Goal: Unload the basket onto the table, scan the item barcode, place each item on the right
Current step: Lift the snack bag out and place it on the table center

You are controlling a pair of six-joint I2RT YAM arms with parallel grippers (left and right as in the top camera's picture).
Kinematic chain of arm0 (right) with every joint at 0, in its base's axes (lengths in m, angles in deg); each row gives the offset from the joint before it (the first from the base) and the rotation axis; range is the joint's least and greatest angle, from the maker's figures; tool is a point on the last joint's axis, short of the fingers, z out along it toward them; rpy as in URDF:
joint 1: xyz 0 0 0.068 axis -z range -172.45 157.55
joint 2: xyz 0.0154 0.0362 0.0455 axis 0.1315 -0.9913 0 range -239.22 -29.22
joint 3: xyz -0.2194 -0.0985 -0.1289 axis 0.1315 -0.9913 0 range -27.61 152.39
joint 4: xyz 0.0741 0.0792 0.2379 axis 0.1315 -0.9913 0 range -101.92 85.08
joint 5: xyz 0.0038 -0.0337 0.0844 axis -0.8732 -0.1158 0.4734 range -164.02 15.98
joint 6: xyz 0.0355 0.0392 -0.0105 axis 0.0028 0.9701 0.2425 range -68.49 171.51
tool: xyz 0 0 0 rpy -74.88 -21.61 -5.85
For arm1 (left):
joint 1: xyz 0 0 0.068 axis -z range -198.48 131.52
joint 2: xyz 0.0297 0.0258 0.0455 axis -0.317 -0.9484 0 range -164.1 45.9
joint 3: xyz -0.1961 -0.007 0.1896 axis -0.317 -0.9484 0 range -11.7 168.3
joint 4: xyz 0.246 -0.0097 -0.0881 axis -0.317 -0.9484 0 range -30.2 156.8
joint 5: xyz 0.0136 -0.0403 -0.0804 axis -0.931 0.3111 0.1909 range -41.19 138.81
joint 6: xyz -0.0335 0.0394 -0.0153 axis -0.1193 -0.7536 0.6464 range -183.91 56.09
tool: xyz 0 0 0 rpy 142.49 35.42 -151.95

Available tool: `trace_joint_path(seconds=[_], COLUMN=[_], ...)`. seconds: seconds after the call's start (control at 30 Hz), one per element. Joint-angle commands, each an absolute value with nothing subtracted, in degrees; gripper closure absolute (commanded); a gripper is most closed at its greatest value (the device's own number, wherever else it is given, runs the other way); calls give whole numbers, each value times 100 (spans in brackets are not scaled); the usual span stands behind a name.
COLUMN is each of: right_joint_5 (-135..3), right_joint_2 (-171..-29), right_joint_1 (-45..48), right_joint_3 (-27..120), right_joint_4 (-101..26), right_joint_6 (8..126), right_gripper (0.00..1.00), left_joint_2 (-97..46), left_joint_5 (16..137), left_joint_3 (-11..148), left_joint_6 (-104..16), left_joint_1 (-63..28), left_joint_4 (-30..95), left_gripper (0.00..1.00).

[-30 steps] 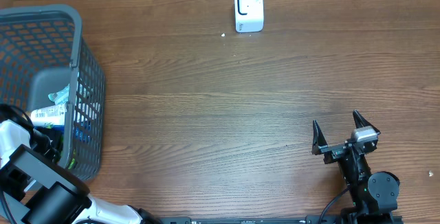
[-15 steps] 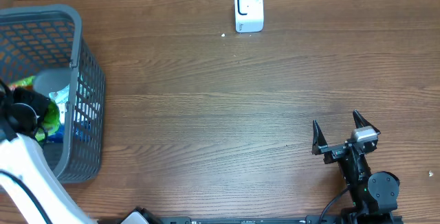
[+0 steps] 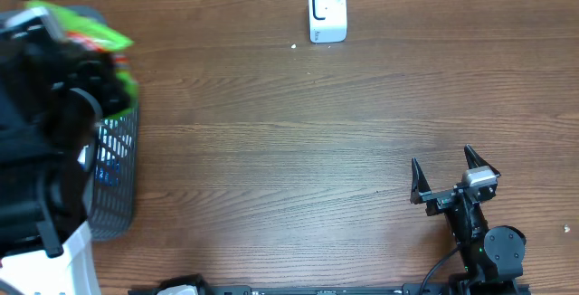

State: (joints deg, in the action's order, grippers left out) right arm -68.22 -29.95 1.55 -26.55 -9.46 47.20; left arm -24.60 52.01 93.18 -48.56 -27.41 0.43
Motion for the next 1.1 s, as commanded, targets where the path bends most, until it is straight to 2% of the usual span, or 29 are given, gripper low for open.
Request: trace_joint_path(seconds=[0.0, 0.23, 0.47, 0.67, 0.7, 0.77, 0.8, 0.83, 0.9, 1.07], right_joint_5=[-6793, -6793, -6793, -6793, -6793, -6793, -6793, -6793, -6793, -6793], right_joint_2=[-2938, -2938, -2938, -2938, -2938, -2938, -2938, -2938, -2938, -2938], right_joint_1=[179, 179, 179, 179, 179, 179, 179, 179, 179, 179], right_joint_3=[-2716, -2716, -2716, -2716, -2716, -2716, -2716, -2716, -2716, -2716], right_joint_4=[-918, -915, -915, -915, -915, -915, -915, -918, -918, -918], right_joint_6=[4715, 4715, 4715, 4715, 4715, 4715, 4715, 4715, 4715, 4715], right_gripper=[0, 0, 0, 0, 0, 0, 0, 0, 0, 0], left_joint_2=[-3046, -4762, -6735, -7701, -7793, -7898, -7905, -7887, -7837, -7566], left_joint_5=[4845, 4565, 4681, 5140, 5140, 5140, 5140, 5138, 5140, 5099], left_joint_3=[9384, 9377, 9377, 9377, 9377, 9377, 9377, 9390, 9432, 9834], left_joint_6=[-5059, -4467, -3551, -3564, -3564, -3590, -3636, -3676, -3691, -3807], left_joint_1=[-1814, -269, 345, 617, 658, 710, 730, 732, 728, 630], left_joint_4=[-296, -1120, -991, -680, -678, -685, -685, -689, -724, -1093], left_gripper=[96, 96, 96, 96, 92, 78, 70, 57, 48, 46])
